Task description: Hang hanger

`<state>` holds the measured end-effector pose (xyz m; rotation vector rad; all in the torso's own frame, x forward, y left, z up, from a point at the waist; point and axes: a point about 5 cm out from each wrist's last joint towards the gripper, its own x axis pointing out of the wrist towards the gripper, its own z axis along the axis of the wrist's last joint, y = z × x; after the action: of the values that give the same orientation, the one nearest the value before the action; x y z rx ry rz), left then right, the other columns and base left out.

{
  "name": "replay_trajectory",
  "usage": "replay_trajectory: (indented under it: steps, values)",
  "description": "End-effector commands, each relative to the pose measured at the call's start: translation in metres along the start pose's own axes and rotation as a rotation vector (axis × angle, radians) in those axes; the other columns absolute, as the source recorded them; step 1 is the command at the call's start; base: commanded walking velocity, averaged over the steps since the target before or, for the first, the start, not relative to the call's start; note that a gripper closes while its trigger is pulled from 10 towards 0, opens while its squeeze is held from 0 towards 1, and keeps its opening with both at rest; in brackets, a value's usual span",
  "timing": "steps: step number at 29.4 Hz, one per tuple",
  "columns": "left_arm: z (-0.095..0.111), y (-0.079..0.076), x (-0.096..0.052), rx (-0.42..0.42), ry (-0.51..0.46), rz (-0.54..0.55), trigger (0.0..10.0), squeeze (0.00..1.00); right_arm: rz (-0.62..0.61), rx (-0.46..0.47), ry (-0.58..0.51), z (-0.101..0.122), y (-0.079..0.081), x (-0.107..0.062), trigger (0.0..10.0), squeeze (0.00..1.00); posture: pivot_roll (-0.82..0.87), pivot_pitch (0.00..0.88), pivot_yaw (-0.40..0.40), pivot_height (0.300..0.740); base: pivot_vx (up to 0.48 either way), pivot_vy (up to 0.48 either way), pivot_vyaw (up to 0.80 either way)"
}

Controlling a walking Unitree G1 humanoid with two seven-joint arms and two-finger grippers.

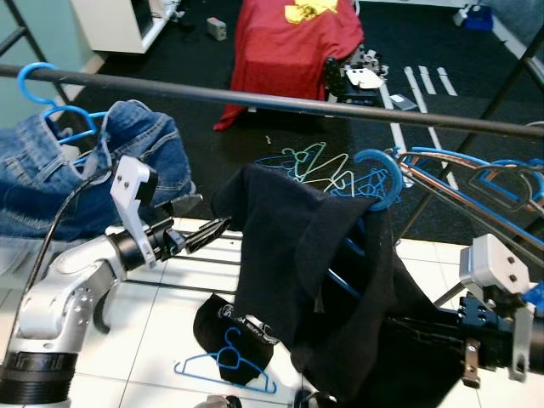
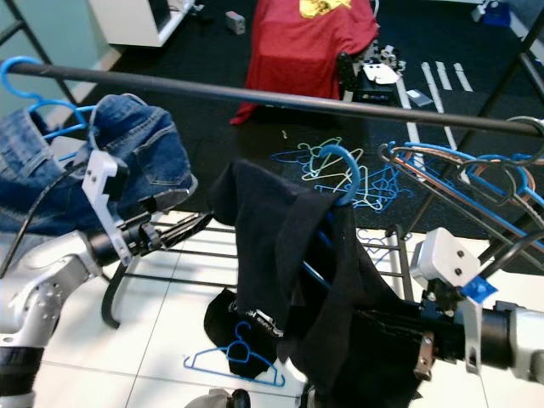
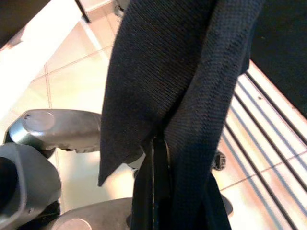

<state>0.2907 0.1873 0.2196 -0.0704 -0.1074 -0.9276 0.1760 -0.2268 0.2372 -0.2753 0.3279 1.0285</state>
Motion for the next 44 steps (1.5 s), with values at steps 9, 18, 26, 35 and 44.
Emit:
replay_trajectory:
  steps: [9,18,26,35,44]
  values:
    - [0.048,-0.002,-0.004,-0.022,-0.198,-0.114,10.0,0.0,-0.117,-0.147,-0.123,0.038,-0.01,-0.032,0.0,0.0,-0.1,0.185,0.004,0.74,-0.228,0.0,0.0]
    - [0.038,-0.039,0.035,-0.094,-0.282,-0.171,10.0,0.0,-0.113,-0.16,-0.296,0.05,-0.018,-0.001,0.0,0.0,-0.08,0.171,0.002,0.74,0.0,0.0,0.0]
    - [0.044,-0.06,0.044,-0.147,-0.357,-0.291,10.0,0.0,-0.141,-0.143,-0.425,0.063,-0.043,0.025,0.0,0.0,-0.07,0.171,-0.005,0.74,0.0,0.0,0.0]
    - [0.051,-0.052,0.052,0.038,-0.313,-0.156,10.0,0.8,-0.087,-0.132,-0.44,0.067,-0.047,0.038,0.0,0.0,-0.05,0.179,-0.004,0.74,0.0,0.0,0.0]
    - [0.048,-0.056,0.057,0.099,-0.302,-0.083,10.0,0.0,-0.05,-0.129,-0.436,0.068,-0.043,0.045,0.0,0.0,-0.05,0.183,-0.005,0.74,0.0,0.0,0.0]
